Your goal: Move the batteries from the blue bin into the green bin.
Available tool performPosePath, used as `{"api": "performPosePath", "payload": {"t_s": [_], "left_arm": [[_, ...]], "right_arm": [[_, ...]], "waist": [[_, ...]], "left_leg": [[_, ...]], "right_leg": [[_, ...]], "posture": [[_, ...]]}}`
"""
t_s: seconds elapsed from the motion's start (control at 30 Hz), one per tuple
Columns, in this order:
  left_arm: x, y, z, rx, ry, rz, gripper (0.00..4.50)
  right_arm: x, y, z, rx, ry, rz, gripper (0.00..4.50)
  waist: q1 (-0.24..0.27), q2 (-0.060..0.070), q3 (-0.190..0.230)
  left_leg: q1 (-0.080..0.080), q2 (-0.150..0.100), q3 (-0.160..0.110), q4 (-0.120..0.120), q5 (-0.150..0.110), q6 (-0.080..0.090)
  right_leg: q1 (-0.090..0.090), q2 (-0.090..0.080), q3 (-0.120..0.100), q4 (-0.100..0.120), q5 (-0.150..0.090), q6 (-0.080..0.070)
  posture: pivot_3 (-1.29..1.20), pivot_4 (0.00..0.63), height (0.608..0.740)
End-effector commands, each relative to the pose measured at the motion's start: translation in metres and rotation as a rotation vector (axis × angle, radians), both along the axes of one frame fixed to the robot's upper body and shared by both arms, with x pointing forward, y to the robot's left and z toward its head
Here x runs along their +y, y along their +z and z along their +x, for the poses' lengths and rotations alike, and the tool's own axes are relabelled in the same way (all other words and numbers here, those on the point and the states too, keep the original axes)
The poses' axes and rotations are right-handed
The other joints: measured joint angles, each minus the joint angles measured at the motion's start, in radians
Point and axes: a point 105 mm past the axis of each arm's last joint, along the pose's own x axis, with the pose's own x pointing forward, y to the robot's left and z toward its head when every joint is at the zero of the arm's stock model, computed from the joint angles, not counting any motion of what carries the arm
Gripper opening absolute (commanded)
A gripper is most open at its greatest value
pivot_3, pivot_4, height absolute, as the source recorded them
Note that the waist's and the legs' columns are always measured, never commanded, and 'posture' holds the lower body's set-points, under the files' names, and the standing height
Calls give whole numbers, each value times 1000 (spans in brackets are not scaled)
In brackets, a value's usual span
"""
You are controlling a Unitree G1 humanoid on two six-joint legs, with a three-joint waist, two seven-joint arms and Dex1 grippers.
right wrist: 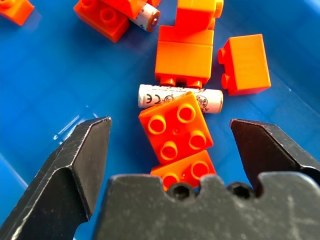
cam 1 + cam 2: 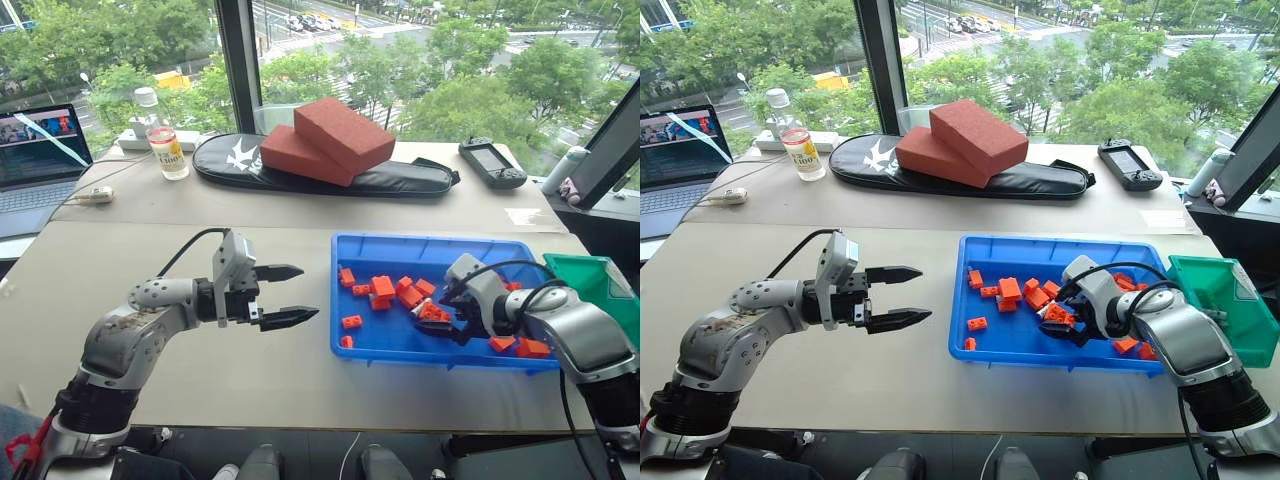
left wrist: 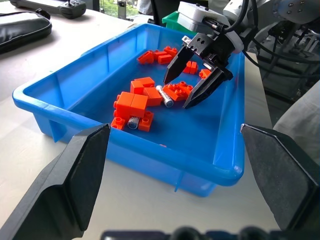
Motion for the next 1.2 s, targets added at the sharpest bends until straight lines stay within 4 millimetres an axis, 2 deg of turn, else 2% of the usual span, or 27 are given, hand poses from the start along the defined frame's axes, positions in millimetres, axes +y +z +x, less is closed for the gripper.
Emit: {"api": "performPosePath", "payload": {"t_s": [0.03,0.27,0.33,0.43,0.5,0.6,0.77,0.93,1.0,1.07,1.1,1.2], "left_arm": [[-1,13,-4,-54,-12,-18,4500],[-2,20,-3,-53,-7,-54,4500],[-2,21,-3,-52,-6,-55,4500],[0,19,-4,-47,-2,-42,4500],[0,18,-5,-46,0,-39,4500],[1,18,-5,-46,4,-36,4500],[-2,16,-5,-42,-1,-34,4500],[-3,16,-4,-42,-4,-34,4500],[-3,16,-4,-42,-5,-33,4500],[-3,16,-4,-42,-4,-32,4500],[-2,16,-3,-44,-2,-31,4500],[-1,17,-3,-44,1,-31,4500]], "right_arm": [[2,10,4,-49,20,-12,3745],[1,18,6,-87,17,-14,1499],[3,28,6,-114,21,-2,1499],[-4,55,-2,-160,12,5,1499],[-11,71,-10,-182,4,4,1499],[-30,85,-23,-179,-37,-37,1499],[-69,79,-27,-154,-172,-197,1499],[-95,61,-27,-113,-270,-286,1499],[-96,58,-25,-109,-286,-276,1499],[-96,56,-23,-114,-300,-261,2475],[-96,55,-22,-112,-302,-259,2585],[-95,59,-19,-137,-311,-252,3679]], "waist": [[0,0,0],[0,0,0],[0,0,0],[0,0,0],[2,0,0],[5,0,0],[4,0,0],[-4,0,0],[-2,0,0],[-2,0,0],[-2,0,0],[-1,0,0]], "left_leg": [[0,0,0,0,0,0],[0,0,0,0,0,0],[0,0,0,0,0,0],[0,0,0,0,0,0],[0,0,0,0,0,0],[0,0,-1,0,0,0],[0,0,0,0,0,0],[0,0,0,0,0,0],[0,0,1,0,0,0],[0,0,1,0,0,0],[0,0,1,0,0,0],[0,0,1,0,0,0]], "right_leg": [[0,0,0,0,0,0],[0,0,0,0,0,0],[0,0,0,0,0,0],[0,0,0,0,0,0],[0,0,0,1,0,0],[0,0,0,0,0,0],[1,0,0,-1,0,0],[0,0,0,0,-1,-1],[0,0,0,0,-1,-1],[0,0,0,0,-1,0],[0,0,0,0,-1,-1],[0,0,0,0,-1,0]], "posture": [[0,150,740],[0,150,740],[0,150,740],[0,150,740],[0,150,740],[0,150,740],[0,150,740],[0,150,740],[0,150,740],[0,150,740],[0,150,740],[0,150,740]]}}
